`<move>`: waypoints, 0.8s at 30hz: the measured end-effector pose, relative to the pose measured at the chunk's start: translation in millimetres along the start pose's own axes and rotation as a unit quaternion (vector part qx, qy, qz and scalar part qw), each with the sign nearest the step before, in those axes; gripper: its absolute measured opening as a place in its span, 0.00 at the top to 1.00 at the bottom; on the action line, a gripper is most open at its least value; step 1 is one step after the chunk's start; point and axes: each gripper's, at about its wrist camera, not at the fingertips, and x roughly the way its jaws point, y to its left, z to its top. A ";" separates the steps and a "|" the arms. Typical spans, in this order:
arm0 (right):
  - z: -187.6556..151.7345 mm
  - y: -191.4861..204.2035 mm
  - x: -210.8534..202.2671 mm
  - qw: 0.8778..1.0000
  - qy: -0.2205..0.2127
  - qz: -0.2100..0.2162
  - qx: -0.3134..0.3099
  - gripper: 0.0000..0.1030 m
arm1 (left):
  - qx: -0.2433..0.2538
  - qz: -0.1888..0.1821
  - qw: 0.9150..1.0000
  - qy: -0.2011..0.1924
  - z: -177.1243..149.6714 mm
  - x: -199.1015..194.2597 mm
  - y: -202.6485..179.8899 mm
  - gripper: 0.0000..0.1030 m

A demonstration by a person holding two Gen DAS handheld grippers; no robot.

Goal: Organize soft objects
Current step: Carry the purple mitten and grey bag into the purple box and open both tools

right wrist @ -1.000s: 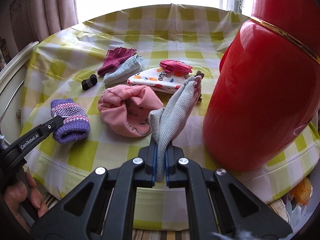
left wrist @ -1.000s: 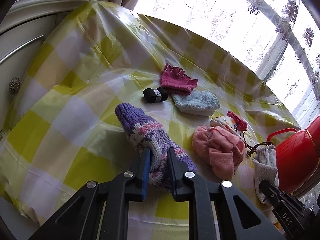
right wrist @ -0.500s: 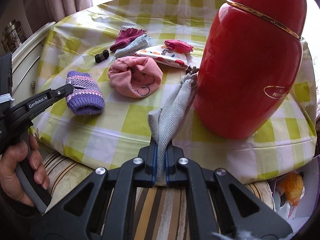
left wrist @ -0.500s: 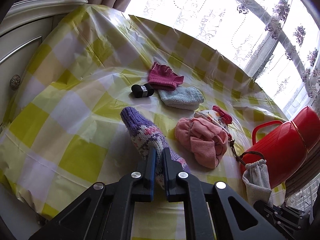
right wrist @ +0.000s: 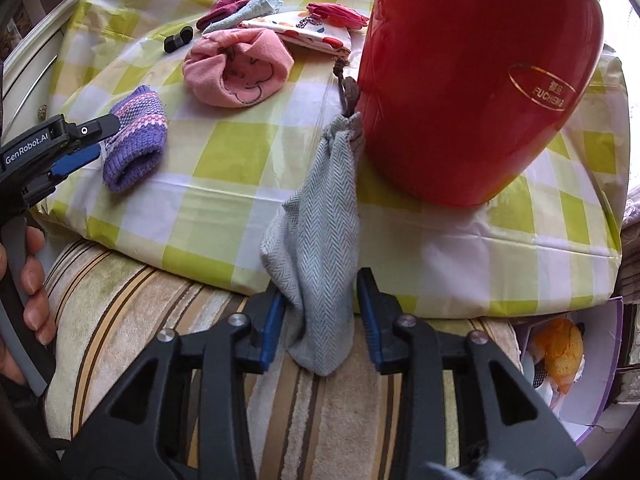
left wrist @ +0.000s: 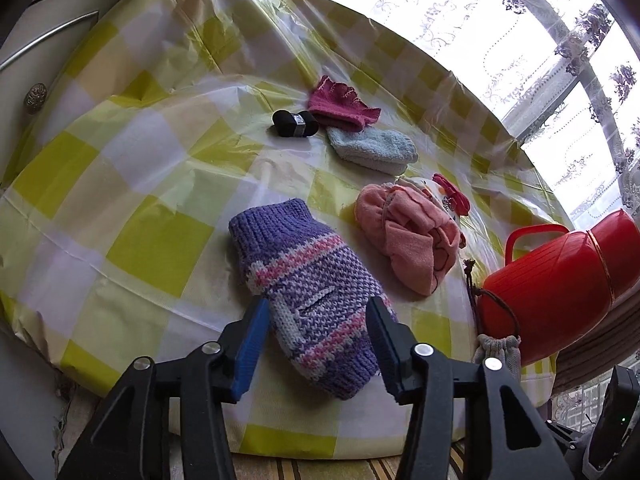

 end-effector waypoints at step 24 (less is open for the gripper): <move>16.2 -13.7 -0.2 0.999 -0.044 0.014 0.006 0.87 | 0.111 -0.016 0.994 0.015 -4.4 3.3 -60.0 0.83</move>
